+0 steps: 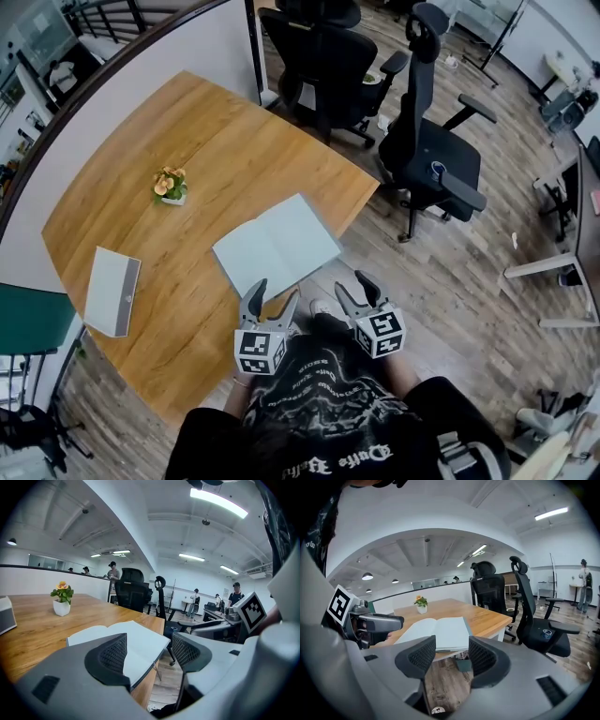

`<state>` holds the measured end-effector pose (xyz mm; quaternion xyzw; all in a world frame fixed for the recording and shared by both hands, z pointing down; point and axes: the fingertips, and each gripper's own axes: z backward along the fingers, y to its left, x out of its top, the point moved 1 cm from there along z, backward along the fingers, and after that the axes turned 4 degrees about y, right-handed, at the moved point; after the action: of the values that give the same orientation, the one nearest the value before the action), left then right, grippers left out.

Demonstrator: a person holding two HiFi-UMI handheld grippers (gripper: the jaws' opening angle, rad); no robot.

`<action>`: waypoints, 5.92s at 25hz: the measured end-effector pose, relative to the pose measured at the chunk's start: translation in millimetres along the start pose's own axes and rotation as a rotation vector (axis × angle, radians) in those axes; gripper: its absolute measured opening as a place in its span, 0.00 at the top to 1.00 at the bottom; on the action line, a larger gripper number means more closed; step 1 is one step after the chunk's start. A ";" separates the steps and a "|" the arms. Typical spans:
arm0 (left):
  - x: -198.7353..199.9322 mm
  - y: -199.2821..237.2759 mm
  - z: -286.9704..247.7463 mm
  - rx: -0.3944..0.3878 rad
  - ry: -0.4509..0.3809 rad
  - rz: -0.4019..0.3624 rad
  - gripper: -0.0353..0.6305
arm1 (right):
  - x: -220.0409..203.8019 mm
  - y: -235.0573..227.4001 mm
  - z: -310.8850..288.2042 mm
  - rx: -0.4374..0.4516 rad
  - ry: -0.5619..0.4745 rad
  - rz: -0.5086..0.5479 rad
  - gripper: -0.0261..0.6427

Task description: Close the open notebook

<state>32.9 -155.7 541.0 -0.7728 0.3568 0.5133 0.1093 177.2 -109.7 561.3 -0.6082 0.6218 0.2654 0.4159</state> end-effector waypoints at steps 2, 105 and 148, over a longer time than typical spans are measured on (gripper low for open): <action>2.7 1.2 -0.9 0.019 -0.006 0.012 0.47 | -0.1 -5.1 -4.4 0.017 0.021 -0.002 0.63; -39.6 68.0 91.1 0.265 -0.075 0.171 0.51 | 71.3 93.1 -30.8 0.296 -0.058 0.238 0.93; -58.5 100.7 142.4 0.405 -0.115 0.227 0.51 | 14.3 214.5 -60.5 0.541 0.080 0.447 0.93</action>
<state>-148.6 -126.5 547.9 -0.6594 0.5304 0.4835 0.2238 -42.9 -142.4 542.6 -0.3347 0.8032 0.1517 0.4689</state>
